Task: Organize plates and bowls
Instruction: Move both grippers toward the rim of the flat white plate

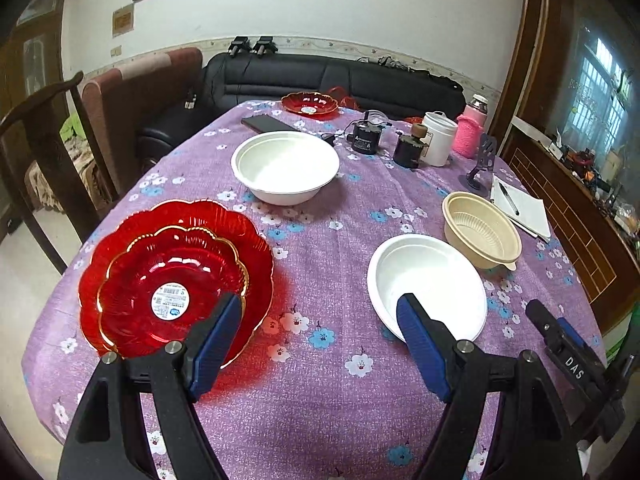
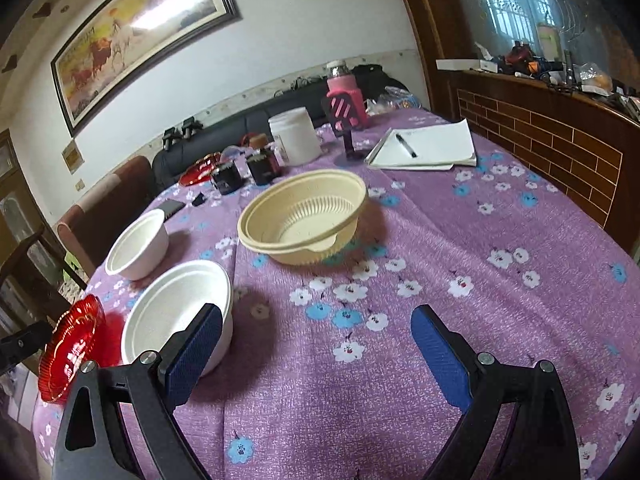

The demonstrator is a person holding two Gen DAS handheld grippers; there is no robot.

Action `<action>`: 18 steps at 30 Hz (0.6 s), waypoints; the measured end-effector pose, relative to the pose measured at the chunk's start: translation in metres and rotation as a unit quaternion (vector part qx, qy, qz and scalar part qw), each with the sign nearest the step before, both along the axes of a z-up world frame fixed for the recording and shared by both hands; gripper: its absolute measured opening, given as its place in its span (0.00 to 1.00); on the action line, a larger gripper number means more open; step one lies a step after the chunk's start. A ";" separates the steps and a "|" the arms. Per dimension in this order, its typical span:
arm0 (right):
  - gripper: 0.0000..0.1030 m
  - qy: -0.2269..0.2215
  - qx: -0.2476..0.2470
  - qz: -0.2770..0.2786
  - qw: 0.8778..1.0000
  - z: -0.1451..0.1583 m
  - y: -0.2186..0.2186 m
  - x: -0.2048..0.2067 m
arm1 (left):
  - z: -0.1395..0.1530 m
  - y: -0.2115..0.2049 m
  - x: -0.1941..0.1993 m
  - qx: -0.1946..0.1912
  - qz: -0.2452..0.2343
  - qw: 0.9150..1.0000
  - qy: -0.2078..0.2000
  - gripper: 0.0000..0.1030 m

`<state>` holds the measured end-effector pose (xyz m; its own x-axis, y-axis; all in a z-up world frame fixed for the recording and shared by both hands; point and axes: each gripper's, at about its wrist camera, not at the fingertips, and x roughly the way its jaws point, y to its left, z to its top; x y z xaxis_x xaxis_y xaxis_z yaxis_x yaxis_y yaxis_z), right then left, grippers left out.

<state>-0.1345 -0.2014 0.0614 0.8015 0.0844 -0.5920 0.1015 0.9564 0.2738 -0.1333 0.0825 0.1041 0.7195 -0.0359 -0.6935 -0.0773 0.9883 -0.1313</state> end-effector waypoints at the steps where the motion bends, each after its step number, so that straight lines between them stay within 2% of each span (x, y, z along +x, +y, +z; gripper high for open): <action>1: 0.94 -0.003 -0.004 0.001 1.000 0.001 0.001 -0.001 | 0.000 0.002 0.000 -0.004 0.002 1.000 0.000 0.77; 7: 0.94 -0.013 -0.027 0.004 1.000 0.000 0.010 -0.004 | -0.001 0.011 -0.006 -0.009 0.011 1.000 -0.008 0.77; 18: 0.94 -0.019 -0.008 -0.005 1.000 0.009 0.002 -0.014 | 0.002 0.048 -0.016 -0.030 0.046 0.998 -0.024 0.77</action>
<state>-0.1489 -0.1998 0.0706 0.8242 0.0676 -0.5623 0.1000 0.9599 0.2619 -0.1493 0.1303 0.1057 0.7545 -0.0084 -0.6562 -0.1588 0.9679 -0.1950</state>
